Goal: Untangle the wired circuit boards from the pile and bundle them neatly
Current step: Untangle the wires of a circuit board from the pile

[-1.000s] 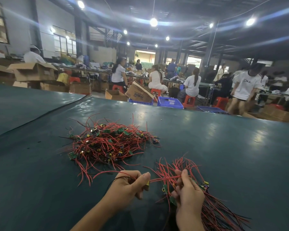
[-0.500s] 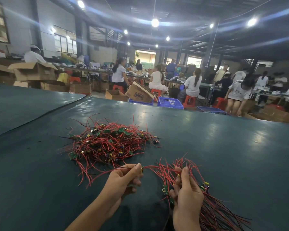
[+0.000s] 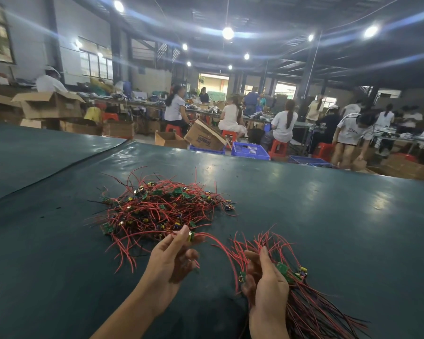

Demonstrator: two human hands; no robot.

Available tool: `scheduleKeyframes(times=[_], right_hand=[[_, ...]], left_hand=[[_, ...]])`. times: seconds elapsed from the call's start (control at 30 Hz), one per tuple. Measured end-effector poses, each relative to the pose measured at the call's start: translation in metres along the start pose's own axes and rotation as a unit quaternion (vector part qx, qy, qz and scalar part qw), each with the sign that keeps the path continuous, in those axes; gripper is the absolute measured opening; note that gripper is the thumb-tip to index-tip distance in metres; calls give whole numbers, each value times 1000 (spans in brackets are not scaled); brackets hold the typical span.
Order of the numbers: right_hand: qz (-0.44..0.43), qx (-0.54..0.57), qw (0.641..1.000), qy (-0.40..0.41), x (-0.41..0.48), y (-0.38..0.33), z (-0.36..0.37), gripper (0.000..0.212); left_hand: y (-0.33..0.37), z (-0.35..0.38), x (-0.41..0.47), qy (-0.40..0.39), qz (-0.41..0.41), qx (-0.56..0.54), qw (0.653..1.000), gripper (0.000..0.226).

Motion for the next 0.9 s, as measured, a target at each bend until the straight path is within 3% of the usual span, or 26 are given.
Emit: scheduleKeyframes(times=[0.17,0.3,0.43,0.57,0.7,0.83,0.9], right_hand=[[-26,-73,996,-48,-7,5,10,33],[-64,-130,986,-82,-12,11,20,33],[-37,-133,983,-123,-12,19,27,35],[2,-132,987,-97,-9,22,24,20],[29,-112,989,-96,-9,22,24,22],[2,-128,987,-94,-13,19,24,24],[-26,-132,988,-79,-13,16,23,23]], left_hand=[[-10,8,-5,-84,-38,62,994,32],[-21,16,-12,-164,-44,178,969,36],[-28,21,-18,-206,-58,245,946,42],[-28,20,-16,-196,-66,228,951,47],[-29,19,-12,-176,-77,224,955,59],[-38,10,-10,-116,-124,178,969,50],[-41,8,-10,-111,-145,154,971,35]])
Point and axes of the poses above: each hand's wrist, its own x-axis towards the middle knuckle, its own z-axis out of the palm, y = z × x, the point moved 5 cm from there along x, towards the middle knuckle, and after that the axes turned 12 degrees about z, right-handed, at the moved point
